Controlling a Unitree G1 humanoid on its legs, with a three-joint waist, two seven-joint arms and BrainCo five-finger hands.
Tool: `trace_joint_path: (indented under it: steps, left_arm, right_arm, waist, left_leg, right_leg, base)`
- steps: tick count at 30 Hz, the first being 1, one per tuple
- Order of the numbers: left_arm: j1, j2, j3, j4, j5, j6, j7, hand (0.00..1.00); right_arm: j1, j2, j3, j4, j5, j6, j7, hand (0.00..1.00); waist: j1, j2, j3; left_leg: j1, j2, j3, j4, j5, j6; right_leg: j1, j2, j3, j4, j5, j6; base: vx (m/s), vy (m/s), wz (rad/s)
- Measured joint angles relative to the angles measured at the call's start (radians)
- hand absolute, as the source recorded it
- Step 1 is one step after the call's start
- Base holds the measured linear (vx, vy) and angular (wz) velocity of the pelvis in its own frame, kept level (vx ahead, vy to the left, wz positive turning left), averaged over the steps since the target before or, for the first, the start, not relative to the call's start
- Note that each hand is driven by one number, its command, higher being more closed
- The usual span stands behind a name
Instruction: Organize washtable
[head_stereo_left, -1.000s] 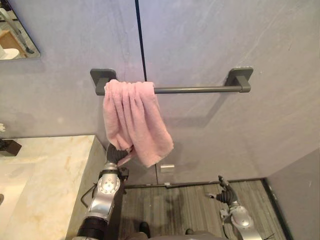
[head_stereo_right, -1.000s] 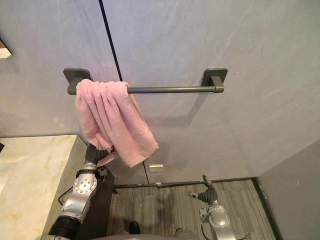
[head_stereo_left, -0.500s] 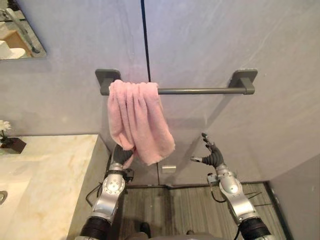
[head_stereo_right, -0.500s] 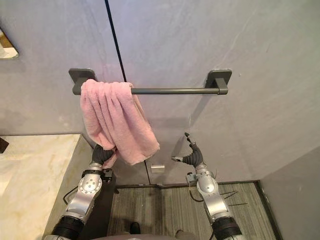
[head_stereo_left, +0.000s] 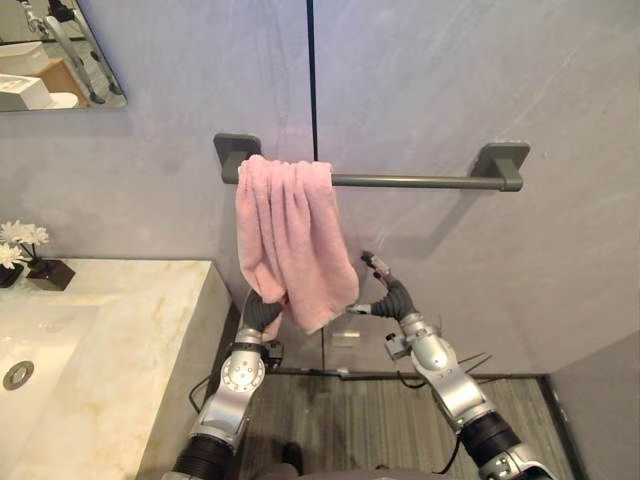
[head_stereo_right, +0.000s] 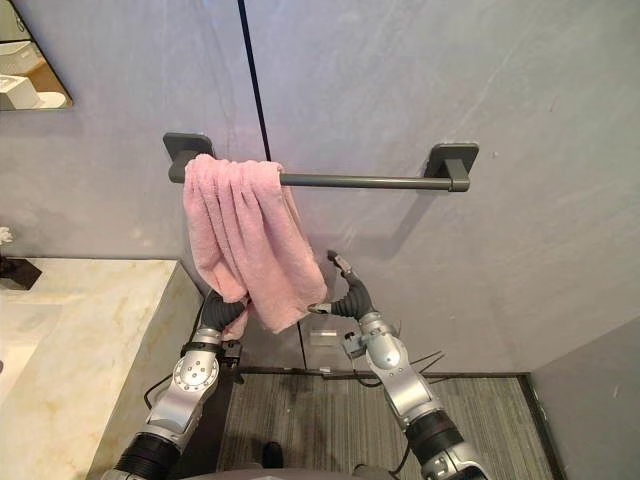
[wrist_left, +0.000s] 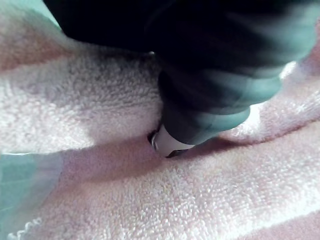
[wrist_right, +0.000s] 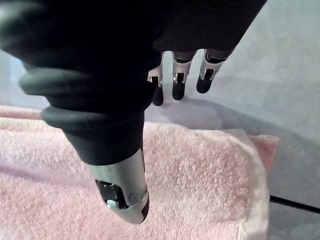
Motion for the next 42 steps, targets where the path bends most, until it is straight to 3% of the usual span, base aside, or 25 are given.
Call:
trace_joint_path:
  steps: [11, 21, 29, 42]
  left_arm:
    - [0.000, -0.006, -0.007, 0.000, -0.007, -0.002, 0.001, 1.00]
    - [0.001, -0.006, 0.010, -0.013, -0.007, -0.005, -0.004, 1.00]
    - [0.003, -0.048, 0.009, -0.059, -0.008, -0.022, -0.048, 1.00]
    - [0.010, -0.106, 0.000, -0.096, -0.050, -0.023, -0.092, 1.00]
  right_arm:
    - [-0.034, 0.011, 0.016, 0.042, 0.010, 0.002, 0.000, 1.00]
    - [-0.017, -0.005, -0.102, 0.035, 0.035, 0.002, 0.000, 1.00]
    - [0.049, 0.028, -0.192, -0.014, 0.036, -0.015, 0.004, 1.00]
    - [0.105, 0.081, -0.298, -0.045, 0.036, -0.019, 0.004, 1.00]
  waist:
    - [0.024, -0.011, -0.009]
    - [0.022, -0.014, -0.009]
    - [0.020, -0.024, -0.012]
    - [-0.032, -0.025, -0.012]
  left_leg:
    - [-0.011, -0.001, -0.010, 0.000, 0.002, -0.002]
    - [-0.007, 0.002, -0.002, 0.000, 0.004, -0.002]
    - [0.001, 0.003, 0.005, -0.001, 0.003, -0.002]
    - [0.005, 0.003, 0.015, -0.004, -0.003, -0.004]
  right_leg:
    - [0.001, 0.002, -0.013, -0.012, 0.002, -0.003]
    - [0.000, 0.002, -0.004, -0.010, 0.003, -0.004]
    - [0.004, 0.002, 0.001, -0.009, 0.003, -0.004]
    - [0.001, 0.001, 0.012, -0.007, 0.000, 0.001]
  base:
    - [0.00, -0.011, 0.03]
    - [-0.02, -0.008, -0.02]
    - [0.00, 0.000, 0.00]
    - [0.00, -0.002, -0.01]
